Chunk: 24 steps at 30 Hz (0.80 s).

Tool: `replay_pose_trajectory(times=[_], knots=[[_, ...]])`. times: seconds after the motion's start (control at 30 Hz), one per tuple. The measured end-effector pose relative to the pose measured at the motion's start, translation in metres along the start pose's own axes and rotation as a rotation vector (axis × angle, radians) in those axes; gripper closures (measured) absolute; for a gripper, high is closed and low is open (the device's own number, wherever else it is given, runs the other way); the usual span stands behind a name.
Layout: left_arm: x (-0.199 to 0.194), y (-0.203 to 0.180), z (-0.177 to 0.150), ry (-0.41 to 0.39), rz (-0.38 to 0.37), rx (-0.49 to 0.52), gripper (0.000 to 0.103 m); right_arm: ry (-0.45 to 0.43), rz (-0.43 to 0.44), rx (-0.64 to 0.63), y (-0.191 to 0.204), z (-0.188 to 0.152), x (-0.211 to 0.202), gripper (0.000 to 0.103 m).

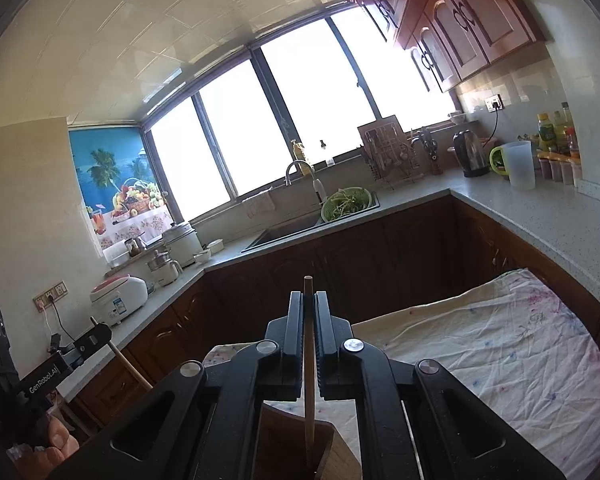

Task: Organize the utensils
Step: 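Lift the chopstick in the left tool over the holder while the right tool carries its chopstick there, then open the left tool to drop its chopstick in the holder while the right tool releases its own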

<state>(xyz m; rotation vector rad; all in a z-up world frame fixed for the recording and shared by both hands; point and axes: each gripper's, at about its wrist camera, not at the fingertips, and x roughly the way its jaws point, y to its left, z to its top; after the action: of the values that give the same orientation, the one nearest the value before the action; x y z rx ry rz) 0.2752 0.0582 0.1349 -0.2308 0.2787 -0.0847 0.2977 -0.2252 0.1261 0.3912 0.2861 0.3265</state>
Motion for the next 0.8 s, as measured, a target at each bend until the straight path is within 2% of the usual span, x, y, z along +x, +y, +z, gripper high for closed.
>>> replay_pose_trajectory(times=[0.3,0.63,0.77,0.8], knots=[[0.032,0.004,-0.042,0.058,0.030,-0.013,0.098,0.062,-0.015,0.052,-0.021,-0.039,0.028,0.098],[0.034,0.002,-0.035,0.083,0.047,0.003,0.097,0.088,-0.017,0.047,-0.019,-0.035,0.031,0.097],[0.033,0.002,-0.035,0.097,0.061,0.004,0.095,0.104,-0.009,0.055,-0.020,-0.034,0.031,0.089],[0.032,0.002,-0.034,0.101,0.066,0.005,0.085,0.105,-0.010,0.057,-0.020,-0.034,0.030,0.076]])
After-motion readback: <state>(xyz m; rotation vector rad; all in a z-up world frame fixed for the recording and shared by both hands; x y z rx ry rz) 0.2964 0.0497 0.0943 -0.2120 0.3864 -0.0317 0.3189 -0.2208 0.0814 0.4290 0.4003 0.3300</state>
